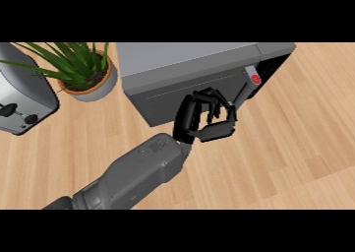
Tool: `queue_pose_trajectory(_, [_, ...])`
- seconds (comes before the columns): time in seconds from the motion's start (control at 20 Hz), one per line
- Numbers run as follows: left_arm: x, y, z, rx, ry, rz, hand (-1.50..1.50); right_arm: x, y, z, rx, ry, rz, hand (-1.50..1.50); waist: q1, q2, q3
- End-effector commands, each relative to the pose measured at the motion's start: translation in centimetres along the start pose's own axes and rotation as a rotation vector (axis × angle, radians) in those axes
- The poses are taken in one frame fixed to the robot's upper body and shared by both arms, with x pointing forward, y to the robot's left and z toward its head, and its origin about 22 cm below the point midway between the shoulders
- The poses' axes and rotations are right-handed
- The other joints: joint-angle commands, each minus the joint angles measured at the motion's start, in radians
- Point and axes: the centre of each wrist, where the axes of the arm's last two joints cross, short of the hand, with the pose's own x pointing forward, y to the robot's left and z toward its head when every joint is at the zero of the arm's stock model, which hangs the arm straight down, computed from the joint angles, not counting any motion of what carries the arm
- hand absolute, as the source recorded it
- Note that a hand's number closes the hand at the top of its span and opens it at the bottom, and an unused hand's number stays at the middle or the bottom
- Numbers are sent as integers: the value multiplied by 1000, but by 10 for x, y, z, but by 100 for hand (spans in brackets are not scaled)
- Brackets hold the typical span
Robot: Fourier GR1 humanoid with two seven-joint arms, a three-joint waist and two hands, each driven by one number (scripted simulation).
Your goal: Pick up the milk, place it into the microwave and close the microwave
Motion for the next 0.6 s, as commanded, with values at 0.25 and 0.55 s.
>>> queue_pose_trajectory(0.25, [14,4,-31,28,-23,-18,150,-2,-14,-3,-2,-17,-37,-150,-2,16,-2])
queue_pose_trajectory(0.55, [13,5,-33,45,-21,-14,150,0,-26,-3,-13,-26,-42,-150,0,10,-1])
